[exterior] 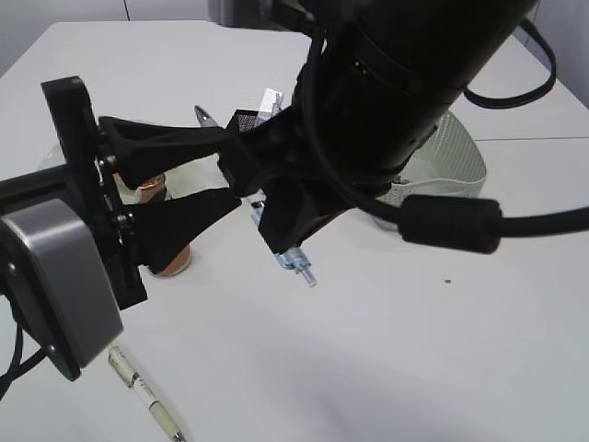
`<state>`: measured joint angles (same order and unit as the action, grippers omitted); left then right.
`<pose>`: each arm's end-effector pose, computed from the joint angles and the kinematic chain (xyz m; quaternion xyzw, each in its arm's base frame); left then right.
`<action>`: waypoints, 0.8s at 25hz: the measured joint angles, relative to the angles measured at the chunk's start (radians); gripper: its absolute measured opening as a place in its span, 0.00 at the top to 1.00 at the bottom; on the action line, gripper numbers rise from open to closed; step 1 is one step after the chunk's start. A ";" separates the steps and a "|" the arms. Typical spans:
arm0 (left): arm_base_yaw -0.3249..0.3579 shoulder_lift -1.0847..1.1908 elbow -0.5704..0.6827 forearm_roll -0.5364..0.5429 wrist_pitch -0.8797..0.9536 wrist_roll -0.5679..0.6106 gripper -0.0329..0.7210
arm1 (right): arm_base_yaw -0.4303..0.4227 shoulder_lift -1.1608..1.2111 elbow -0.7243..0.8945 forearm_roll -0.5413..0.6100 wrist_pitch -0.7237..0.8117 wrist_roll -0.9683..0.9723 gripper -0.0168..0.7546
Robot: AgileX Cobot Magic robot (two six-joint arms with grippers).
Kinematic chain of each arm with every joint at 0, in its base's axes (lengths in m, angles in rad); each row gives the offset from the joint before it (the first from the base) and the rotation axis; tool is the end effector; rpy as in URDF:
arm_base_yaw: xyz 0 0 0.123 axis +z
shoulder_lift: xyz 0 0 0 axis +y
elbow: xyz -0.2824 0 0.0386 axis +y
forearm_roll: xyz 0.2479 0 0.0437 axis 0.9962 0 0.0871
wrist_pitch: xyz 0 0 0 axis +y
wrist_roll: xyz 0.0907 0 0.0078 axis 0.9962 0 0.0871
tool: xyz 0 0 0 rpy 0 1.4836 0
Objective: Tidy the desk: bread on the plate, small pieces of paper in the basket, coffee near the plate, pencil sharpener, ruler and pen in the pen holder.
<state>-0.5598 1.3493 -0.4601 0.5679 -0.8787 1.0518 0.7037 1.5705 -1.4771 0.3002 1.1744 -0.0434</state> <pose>0.1907 -0.1639 0.2412 0.6643 0.2499 0.1566 0.6869 0.2309 0.2285 0.3453 -0.3261 0.9140 0.2007 0.1338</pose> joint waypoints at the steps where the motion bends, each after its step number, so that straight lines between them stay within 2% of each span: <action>1: 0.000 0.000 0.000 0.000 0.000 0.000 0.45 | 0.000 0.001 0.000 0.003 0.000 0.000 0.88; 13: 0.000 0.000 0.000 0.021 0.000 0.000 0.49 | 0.000 0.005 0.000 0.076 -0.002 -0.011 0.88; 16: 0.000 0.000 0.000 0.021 0.018 0.000 0.54 | 0.000 0.007 0.000 0.076 -0.006 -0.011 0.88; 20: 0.000 0.000 -0.002 0.021 0.022 0.002 0.67 | 0.000 0.009 0.001 0.076 -0.006 -0.011 0.88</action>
<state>-0.5598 1.3493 -0.4622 0.5893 -0.8568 1.0541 0.7037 1.5797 -1.4764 0.3762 1.1687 -0.0543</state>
